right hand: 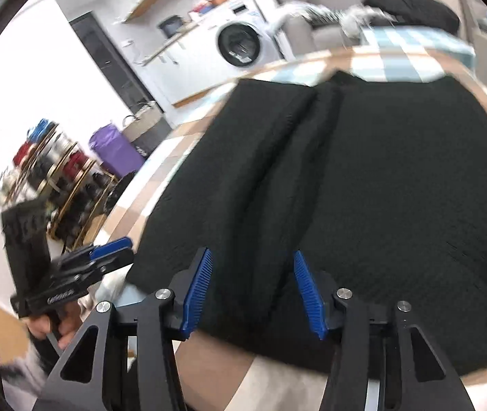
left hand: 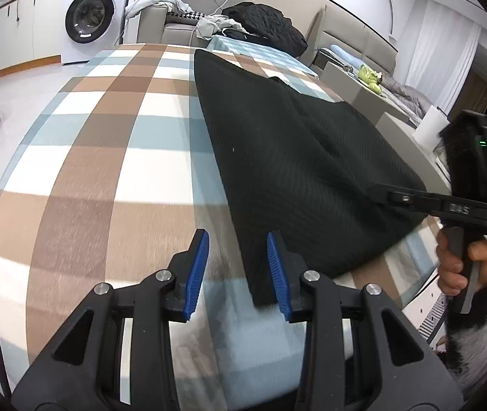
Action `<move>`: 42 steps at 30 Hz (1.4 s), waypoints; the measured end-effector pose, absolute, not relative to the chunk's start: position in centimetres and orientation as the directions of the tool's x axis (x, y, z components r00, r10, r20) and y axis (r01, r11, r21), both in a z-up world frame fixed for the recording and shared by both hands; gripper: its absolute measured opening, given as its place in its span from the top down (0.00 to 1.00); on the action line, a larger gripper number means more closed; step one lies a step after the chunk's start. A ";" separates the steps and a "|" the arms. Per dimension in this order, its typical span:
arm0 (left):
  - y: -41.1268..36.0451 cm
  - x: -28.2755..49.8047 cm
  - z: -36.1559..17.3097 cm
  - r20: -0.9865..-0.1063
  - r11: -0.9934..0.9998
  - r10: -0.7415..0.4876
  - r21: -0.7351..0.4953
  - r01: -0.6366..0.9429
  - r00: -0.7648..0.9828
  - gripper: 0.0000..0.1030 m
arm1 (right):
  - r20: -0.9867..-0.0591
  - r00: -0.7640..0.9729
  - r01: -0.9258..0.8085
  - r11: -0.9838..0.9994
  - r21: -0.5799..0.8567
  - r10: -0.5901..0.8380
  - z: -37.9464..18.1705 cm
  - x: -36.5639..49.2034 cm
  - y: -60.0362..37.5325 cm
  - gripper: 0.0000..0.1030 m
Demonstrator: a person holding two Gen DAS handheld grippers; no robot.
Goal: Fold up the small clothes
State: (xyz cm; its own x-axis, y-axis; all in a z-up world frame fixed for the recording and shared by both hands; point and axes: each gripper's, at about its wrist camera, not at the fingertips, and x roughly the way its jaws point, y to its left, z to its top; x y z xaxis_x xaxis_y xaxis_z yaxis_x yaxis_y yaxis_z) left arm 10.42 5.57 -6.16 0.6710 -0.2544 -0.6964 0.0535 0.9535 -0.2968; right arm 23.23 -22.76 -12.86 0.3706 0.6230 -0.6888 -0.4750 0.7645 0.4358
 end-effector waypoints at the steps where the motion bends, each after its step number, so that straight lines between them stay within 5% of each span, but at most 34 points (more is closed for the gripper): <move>1: 5.6 10.8 -6.1 -0.695 0.952 -0.257 -0.302 0.052 0.672 0.69 | -0.691 0.348 -0.462 0.757 0.462 0.634 -13.3 24.1 -22.7 0.49; 11: 6.1 13.7 -5.8 -0.681 0.944 -0.267 -0.327 0.043 0.682 0.66 | -0.696 0.357 -0.448 0.768 0.457 0.623 -13.4 30.5 -19.7 0.46; 13: 6.3 13.7 -5.8 -0.679 0.943 -0.266 -0.332 0.038 0.684 0.66 | -0.718 0.373 -0.448 0.792 0.415 0.588 -13.3 31.1 -18.7 0.71; 15: 6.4 13.5 -5.8 -0.680 0.941 -0.266 -0.336 0.033 0.683 0.66 | -0.729 0.372 -0.464 0.795 0.390 0.575 -13.3 31.3 -18.0 0.85; 19: 6.7 13.0 -5.3 -0.670 0.941 -0.267 -0.337 0.037 0.693 0.66 | -0.691 0.433 -0.502 0.791 0.349 0.580 -11.1 30.0 -18.4 0.95; 24: 6.7 13.0 -5.2 -0.666 0.941 -0.269 -0.336 0.042 0.695 0.66 | -0.649 0.520 -0.459 0.823 0.336 0.555 -8.1 28.8 -22.4 0.96; 30: 6.2 13.2 -5.7 -0.681 0.943 -0.271 -0.331 0.044 0.681 0.65 | -0.742 0.403 -0.389 0.834 0.391 0.536 -12.4 30.2 -23.5 0.91; 34: 5.9 13.5 -6.2 -0.694 0.944 -0.268 -0.326 0.040 0.668 0.65 | -0.723 0.394 -0.362 0.818 0.446 0.568 -13.3 30.6 -23.4 0.86; 37: 5.8 13.5 -6.3 -0.694 0.943 -0.271 -0.329 0.042 0.667 0.65 | -0.714 0.429 -0.363 0.829 0.426 0.554 -13.1 30.8 -23.2 0.96; 42: 6.2 13.2 -6.0 -0.684 0.943 -0.268 -0.330 0.039 0.678 0.65 | -0.658 0.521 -0.391 0.837 0.382 0.543 -9.8 28.9 -23.9 0.96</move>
State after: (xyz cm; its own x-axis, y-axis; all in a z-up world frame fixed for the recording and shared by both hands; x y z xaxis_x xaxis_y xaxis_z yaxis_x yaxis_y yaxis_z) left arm 13.21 6.24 -6.02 0.6784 -0.2677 -0.6842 0.0392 0.9431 -0.3302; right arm 28.89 -23.92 -9.81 0.5214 0.5435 -0.6578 -0.3912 0.8374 0.3818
